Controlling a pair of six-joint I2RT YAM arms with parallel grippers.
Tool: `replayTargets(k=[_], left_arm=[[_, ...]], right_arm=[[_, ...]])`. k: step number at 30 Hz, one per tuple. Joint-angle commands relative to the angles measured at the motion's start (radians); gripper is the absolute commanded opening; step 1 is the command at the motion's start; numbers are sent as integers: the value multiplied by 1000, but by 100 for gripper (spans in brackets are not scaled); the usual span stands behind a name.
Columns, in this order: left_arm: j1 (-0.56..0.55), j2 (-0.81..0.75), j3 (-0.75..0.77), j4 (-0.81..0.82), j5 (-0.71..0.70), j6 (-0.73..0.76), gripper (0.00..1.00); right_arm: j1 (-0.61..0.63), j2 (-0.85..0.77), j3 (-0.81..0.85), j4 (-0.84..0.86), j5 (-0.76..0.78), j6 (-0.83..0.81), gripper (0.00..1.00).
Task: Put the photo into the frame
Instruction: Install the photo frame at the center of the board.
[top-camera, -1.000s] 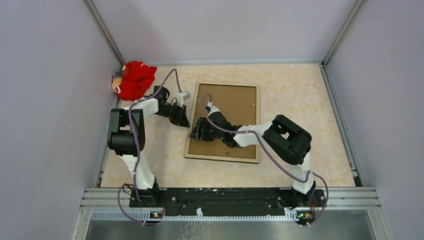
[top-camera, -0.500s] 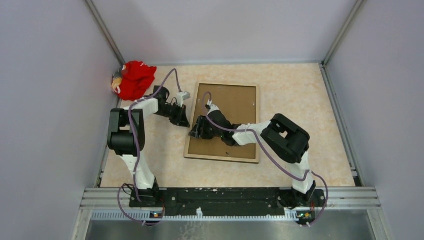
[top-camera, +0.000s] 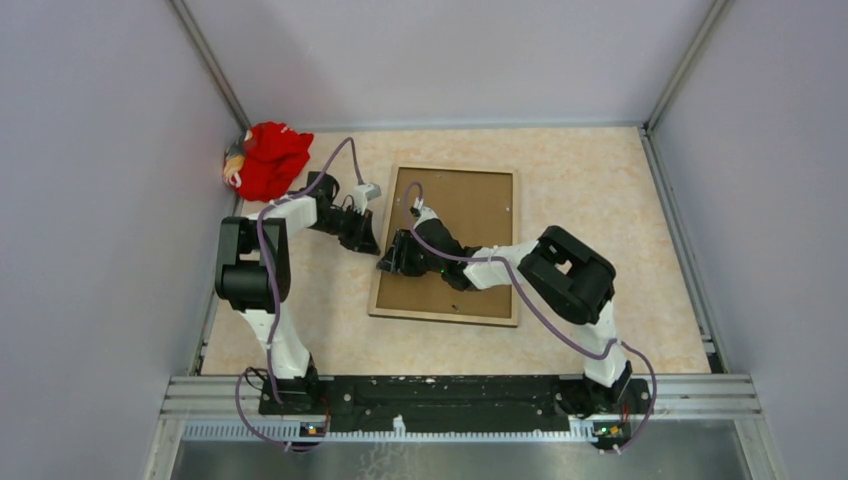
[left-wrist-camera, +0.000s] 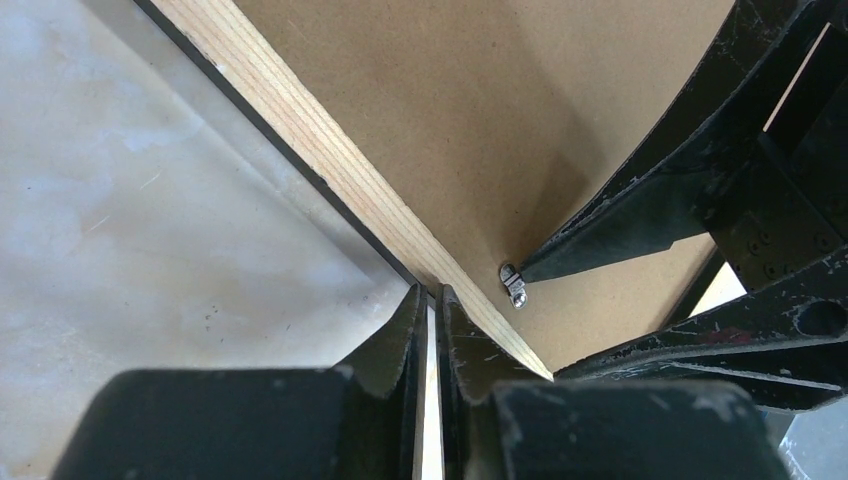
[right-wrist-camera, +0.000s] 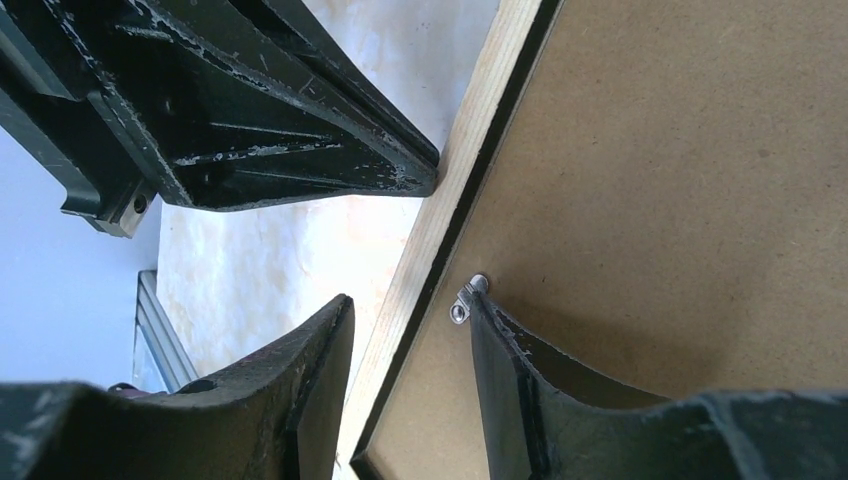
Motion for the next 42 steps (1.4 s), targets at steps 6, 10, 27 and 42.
replayTargets(k=[6, 10, 27, 42], left_arm=[[0, 21, 22, -23, -4, 27, 11], [0, 22, 24, -23, -2, 26, 11], [0, 24, 40, -33, -5, 23, 11], [8, 173, 340, 17, -24, -190, 41]], right_arm=[[-7, 46, 33, 20, -50, 5, 45], [-7, 58, 38, 34, -68, 12, 45], [-22, 45, 50, 30, -104, -11, 43], [-273, -89, 104, -59, -148, -133, 62]])
